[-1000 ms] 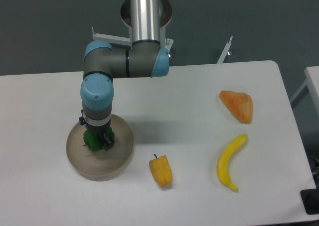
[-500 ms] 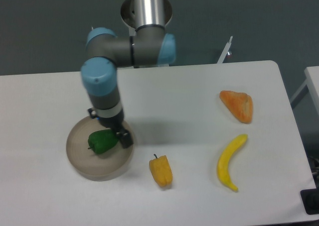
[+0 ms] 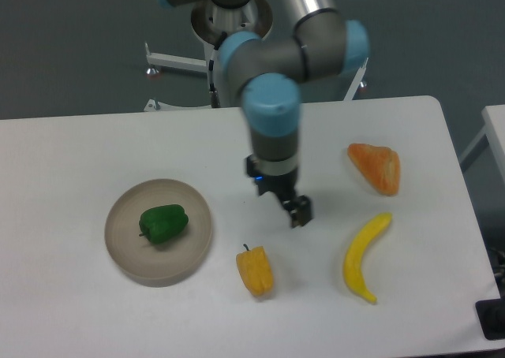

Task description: Place the green pepper on the plate

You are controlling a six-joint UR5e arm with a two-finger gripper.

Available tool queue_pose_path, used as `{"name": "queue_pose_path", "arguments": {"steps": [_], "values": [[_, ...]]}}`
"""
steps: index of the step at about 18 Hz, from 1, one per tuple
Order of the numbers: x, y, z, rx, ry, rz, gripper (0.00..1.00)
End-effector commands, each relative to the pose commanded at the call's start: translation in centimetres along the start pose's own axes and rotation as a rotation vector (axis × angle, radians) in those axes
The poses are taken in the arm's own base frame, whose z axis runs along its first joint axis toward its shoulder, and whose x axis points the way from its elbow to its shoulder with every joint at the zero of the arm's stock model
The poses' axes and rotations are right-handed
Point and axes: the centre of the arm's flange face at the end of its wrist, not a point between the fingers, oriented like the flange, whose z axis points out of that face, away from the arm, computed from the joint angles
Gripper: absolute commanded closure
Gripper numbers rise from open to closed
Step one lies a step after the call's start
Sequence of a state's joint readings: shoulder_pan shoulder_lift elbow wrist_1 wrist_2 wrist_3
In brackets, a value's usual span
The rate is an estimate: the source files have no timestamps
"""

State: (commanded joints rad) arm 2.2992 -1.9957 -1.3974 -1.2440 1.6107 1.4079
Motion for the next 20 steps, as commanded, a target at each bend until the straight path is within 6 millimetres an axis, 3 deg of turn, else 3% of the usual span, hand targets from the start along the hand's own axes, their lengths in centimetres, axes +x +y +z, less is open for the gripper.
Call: {"name": "queue_pose_path", "arguments": {"steps": [6,20], "values": [[0.1,2.6,1.3,-0.007,0.03,0.067,0.0],[0.0,3.0,1.8,0.008,0.04,0.058,0.0]]}}
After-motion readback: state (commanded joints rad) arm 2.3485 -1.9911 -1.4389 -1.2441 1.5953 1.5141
